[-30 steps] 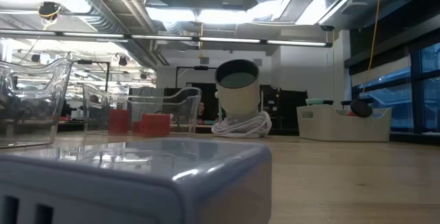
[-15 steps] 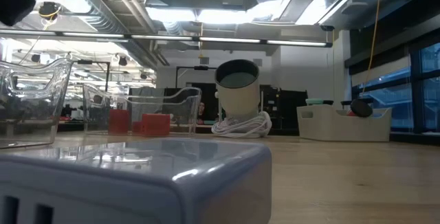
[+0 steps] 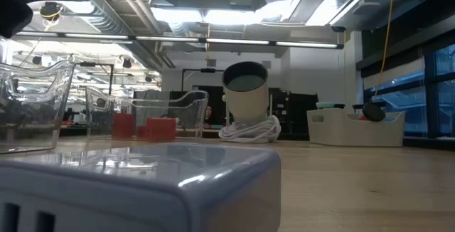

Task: Pick & Place Office items
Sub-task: Put the red digital clock into the bottom transparent bin, then put the blue digital clock into the bottom transparent bin

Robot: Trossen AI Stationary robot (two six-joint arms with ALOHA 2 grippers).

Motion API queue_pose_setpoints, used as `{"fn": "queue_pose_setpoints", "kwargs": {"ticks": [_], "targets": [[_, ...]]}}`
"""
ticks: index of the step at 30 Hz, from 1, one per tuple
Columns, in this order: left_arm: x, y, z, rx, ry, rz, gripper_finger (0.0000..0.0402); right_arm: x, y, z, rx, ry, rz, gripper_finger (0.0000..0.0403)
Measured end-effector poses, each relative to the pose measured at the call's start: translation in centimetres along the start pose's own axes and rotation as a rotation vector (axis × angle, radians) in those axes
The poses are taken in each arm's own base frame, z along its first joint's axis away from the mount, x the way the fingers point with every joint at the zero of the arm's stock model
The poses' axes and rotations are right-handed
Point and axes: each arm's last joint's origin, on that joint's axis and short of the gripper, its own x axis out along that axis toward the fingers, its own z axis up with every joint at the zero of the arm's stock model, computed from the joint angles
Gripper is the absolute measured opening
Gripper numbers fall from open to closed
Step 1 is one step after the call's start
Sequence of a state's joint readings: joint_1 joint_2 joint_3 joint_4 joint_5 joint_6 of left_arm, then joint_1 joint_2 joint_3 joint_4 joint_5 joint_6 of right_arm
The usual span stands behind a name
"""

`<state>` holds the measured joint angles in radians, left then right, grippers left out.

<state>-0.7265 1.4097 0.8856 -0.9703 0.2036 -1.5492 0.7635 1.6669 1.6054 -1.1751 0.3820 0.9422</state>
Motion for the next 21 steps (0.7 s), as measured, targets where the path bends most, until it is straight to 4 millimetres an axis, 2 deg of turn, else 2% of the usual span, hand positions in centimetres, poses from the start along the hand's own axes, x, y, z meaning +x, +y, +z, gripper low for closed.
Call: {"fn": "queue_pose_setpoints", "kwargs": {"ticks": [8, 21], "targets": [[0.0, 0.0, 0.03, 0.027, -0.015, 0.001, 0.0078, 0.0, 0.0, 0.0, 0.0, -0.002, -0.002, 0.0306], [0.0, 0.01, 0.08, 0.026, -0.028, 0.002, 0.011, 0.0, 0.01, -0.02, -0.006, 0.004, 0.003, 0.0306]]}}
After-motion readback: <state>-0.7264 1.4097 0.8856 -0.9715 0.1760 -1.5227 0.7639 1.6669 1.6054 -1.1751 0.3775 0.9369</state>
